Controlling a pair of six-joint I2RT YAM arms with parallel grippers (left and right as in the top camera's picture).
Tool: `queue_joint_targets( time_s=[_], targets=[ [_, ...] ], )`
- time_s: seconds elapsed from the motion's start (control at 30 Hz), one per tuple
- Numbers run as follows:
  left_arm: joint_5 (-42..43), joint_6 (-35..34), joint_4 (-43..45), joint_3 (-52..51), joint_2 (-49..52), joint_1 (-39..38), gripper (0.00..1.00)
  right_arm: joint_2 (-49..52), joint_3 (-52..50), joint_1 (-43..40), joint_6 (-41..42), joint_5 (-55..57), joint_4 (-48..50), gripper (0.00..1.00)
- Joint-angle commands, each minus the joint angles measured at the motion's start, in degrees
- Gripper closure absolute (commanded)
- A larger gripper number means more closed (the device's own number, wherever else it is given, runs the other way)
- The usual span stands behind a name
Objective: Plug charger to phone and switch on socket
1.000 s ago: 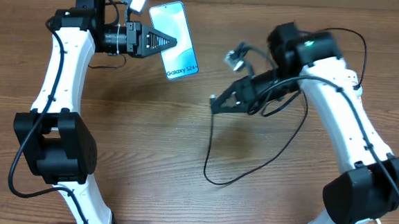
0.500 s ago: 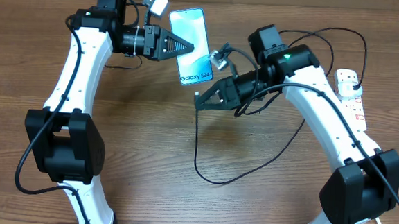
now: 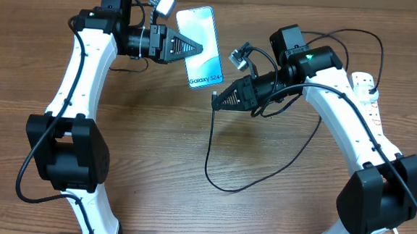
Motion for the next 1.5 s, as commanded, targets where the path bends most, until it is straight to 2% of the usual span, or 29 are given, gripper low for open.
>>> queue_joint_targets(
  time_s=[0.0, 0.2, 0.4, 1.47],
  targets=[
    [3.63, -0.52, 0.28, 0.76, -0.72, -0.11, 0.96, -0.04, -0.42, 0.28, 1.22, -3.87, 0.17, 0.96],
    [3.65, -0.55, 0.61, 0.76, -0.72, -0.17, 0.96, -0.04, -0.42, 1.03, 1.51, -4.55, 0.98, 0.96],
    [3.63, -0.48, 0.66, 0.76, -0.72, -1.27, 0.96, -0.04, -0.42, 2.4, 5.75, -4.28, 5.01, 0.96],
    [3.65, 0.74, 0.61, 0.76, -0.72, -1.33, 0.96, -0.04, -0.42, 1.64, 5.75, -2.8, 6.23, 0.96]
  ],
)
